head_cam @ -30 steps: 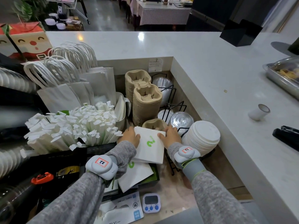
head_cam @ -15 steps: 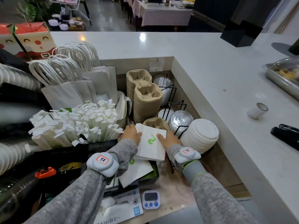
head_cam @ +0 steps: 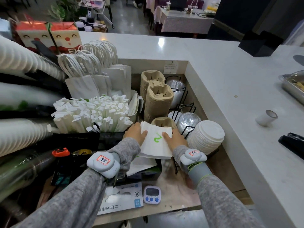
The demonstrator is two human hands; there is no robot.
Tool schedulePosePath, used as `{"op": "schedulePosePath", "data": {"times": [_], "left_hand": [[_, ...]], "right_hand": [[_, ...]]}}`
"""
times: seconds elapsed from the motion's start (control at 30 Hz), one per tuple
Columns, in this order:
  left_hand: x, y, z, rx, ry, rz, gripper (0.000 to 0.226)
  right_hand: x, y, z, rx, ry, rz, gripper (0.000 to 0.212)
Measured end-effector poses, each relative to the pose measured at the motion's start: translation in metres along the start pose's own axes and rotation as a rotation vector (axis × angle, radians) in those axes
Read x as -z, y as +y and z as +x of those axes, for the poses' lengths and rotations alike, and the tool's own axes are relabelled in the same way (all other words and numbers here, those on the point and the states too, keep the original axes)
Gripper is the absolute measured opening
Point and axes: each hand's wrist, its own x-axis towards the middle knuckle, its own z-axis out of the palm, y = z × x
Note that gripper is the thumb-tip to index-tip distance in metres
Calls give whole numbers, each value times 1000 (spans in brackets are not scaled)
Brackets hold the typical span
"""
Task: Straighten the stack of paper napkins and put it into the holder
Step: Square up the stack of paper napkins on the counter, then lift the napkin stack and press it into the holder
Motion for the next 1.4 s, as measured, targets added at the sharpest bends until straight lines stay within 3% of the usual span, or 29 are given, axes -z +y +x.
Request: {"op": "schedulePosePath", "data": {"times": [0.53,1.27,1.4], "left_hand": [[-4,-39,-43,167,134,-100,38],[-13,-66,-52,292,124,-78,42],[-15,-70,-51,304,123,-66,45]], "right_hand": [[-26,-12,-13,159,-62,-35,49],[-52,-16,-5,212,-146,-194,50],[-53,-14,-4,234,-150,-217,39]]}}
